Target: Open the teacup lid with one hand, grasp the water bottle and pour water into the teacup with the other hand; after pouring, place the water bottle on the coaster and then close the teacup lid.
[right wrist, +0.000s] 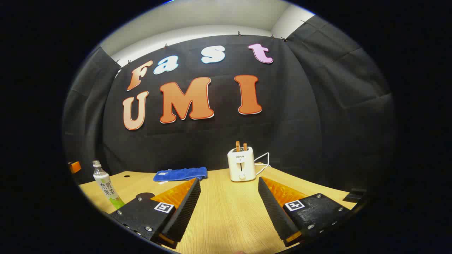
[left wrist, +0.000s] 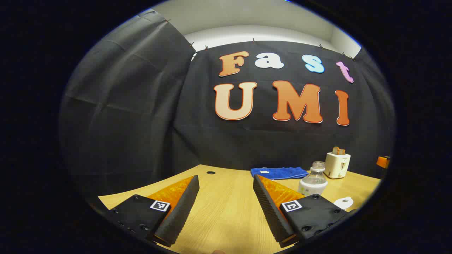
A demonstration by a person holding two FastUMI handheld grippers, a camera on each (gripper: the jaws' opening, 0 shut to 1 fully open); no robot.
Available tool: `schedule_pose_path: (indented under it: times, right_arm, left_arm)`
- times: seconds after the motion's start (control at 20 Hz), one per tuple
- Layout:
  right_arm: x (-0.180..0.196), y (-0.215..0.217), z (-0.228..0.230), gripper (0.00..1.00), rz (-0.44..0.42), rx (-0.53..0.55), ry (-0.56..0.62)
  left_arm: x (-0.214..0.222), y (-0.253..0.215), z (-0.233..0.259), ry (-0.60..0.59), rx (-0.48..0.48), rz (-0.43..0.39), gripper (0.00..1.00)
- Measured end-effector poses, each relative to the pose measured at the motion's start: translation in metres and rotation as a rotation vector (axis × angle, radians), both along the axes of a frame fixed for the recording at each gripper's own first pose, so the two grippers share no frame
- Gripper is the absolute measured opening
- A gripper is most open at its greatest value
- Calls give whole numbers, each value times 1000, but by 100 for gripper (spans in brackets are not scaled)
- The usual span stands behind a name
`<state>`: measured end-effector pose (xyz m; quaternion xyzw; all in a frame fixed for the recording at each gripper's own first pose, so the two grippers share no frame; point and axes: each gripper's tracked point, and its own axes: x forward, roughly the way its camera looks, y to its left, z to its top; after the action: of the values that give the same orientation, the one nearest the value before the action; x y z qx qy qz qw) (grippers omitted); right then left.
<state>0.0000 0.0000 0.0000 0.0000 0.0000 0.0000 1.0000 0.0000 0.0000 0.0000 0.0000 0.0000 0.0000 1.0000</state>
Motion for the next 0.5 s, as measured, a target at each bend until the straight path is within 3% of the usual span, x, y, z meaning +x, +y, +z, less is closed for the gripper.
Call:
schedule_pose_path:
  times: [0.2, 0.35, 0.5]
  right_arm:
    - [5, 23, -5, 100, 68, -39, -7]
    - [-2, 35, -6, 98, 112, -41, 8]
    - [5, 22, -4, 98, 73, -62, 2]
  left_arm:
    - [-16, 23, -6, 9, -5, 65, 99]
    - [-15, 20, 4, -22, 23, 56, 99]
    - [-7, 2, -6, -2, 5, 6, 99]
